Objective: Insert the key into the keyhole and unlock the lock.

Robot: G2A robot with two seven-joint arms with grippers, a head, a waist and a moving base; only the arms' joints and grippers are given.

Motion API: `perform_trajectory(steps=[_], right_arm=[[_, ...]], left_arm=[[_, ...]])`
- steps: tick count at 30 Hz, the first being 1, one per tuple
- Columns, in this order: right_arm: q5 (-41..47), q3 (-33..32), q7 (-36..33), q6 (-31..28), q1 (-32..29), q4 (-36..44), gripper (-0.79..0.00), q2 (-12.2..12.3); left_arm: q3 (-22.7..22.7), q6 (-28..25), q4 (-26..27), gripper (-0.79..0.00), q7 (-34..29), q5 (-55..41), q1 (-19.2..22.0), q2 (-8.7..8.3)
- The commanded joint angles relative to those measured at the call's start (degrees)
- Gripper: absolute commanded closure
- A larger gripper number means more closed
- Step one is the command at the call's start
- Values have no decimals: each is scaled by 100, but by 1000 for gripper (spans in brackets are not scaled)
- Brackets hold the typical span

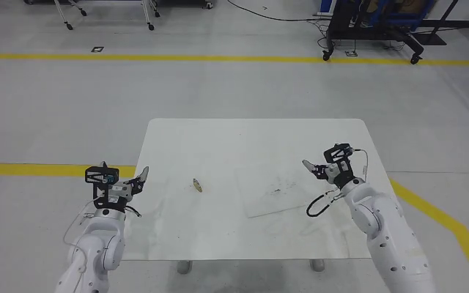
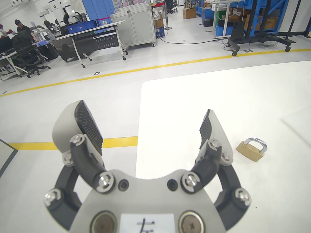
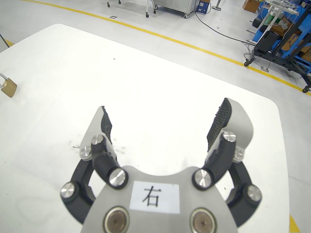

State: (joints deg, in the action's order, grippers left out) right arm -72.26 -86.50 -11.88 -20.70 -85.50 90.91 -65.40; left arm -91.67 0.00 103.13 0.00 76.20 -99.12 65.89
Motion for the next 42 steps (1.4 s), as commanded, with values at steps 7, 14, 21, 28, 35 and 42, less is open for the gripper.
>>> perform_trajectory(steps=[7, 14, 21, 28, 35, 42], right_arm=[[-291, 558, -76, -3730, 1445, -1581, -785, 147], [-1602, 2180, 966, -3730, 2254, -2151, -742, 517], [-2397, 3587, 2260, -3730, 3114, -2804, -366, 880], [-2725, 4679, 3386, -3730, 3794, -3321, -357, 1108], [-2519, 5390, 3750, -3730, 4294, -3691, -369, 1110], [-2191, 5940, 3530, -3730, 4631, -3861, -354, 965]], left_arm=[[0, 0, 0, -785, 0, 0, 0, 0], [0, 0, 0, -785, 0, 0, 0, 0], [0, 0, 0, -785, 0, 0, 0, 0], [0, 0, 0, -785, 0, 0, 0, 0], [0, 0, 0, -785, 0, 0, 0, 0], [0, 0, 0, -785, 0, 0, 0, 0]])
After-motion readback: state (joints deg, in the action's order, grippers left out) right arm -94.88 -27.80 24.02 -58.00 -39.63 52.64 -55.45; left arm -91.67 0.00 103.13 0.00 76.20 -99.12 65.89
